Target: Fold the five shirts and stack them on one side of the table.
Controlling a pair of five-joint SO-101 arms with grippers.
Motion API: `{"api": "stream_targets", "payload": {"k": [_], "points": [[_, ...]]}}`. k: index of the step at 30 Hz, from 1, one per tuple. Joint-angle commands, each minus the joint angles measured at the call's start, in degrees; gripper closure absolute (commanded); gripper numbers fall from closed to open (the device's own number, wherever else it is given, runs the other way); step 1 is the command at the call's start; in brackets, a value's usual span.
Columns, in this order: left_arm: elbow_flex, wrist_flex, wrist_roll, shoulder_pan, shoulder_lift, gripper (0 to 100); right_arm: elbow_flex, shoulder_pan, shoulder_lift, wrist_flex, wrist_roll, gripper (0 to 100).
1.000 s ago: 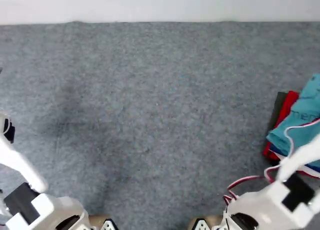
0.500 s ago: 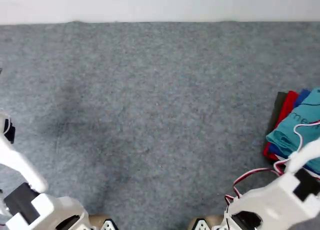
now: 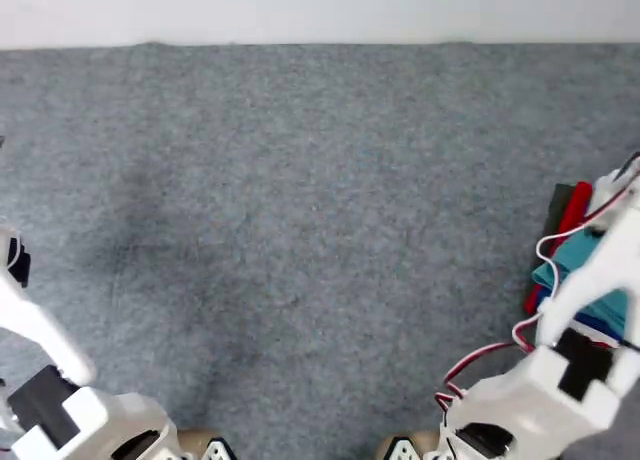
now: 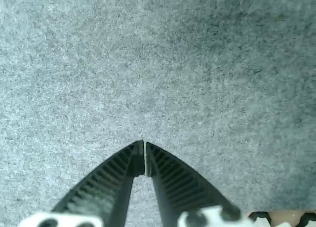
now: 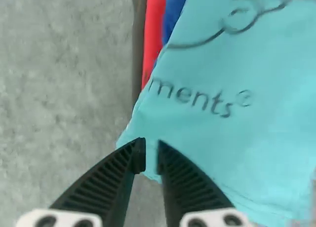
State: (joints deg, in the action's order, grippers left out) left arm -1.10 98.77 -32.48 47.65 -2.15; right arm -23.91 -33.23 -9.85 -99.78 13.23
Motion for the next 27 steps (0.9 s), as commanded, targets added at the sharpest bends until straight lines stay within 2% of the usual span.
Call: {"api": "stream_targets", "payload": {"k": [1,6,12,15,20,25,27], "points": [[-1.9,0.7,-0.1,-0.1,-2.3,98,6.4,1.4,-4.0,1.5,0.5,99.1],[-1.9,0.7,-0.1,-0.1,-2.3,98,12.0,4.4,-9.5,1.5,0.6,98.8],[-1.9,0.5,-0.2,-0.2,-2.3,98,5.1,3.6,-4.8,0.9,1.0,98.8],[-1.9,0.4,-0.3,-0.3,-2.3,98,-1.3,1.7,0.0,1.4,1.0,98.8],[-1.9,0.4,-0.3,-0.3,-2.3,98,-8.1,-7.1,3.9,4.1,1.5,98.8],[-1.9,0.4,-0.3,-0.3,-2.3,98,-4.7,-15.3,2.3,4.6,15.4,98.8],[-1.9,0.4,-0.3,-0.4,-2.3,98,-2.7,-17.9,-0.2,5.4,18.6,98.8]]}}
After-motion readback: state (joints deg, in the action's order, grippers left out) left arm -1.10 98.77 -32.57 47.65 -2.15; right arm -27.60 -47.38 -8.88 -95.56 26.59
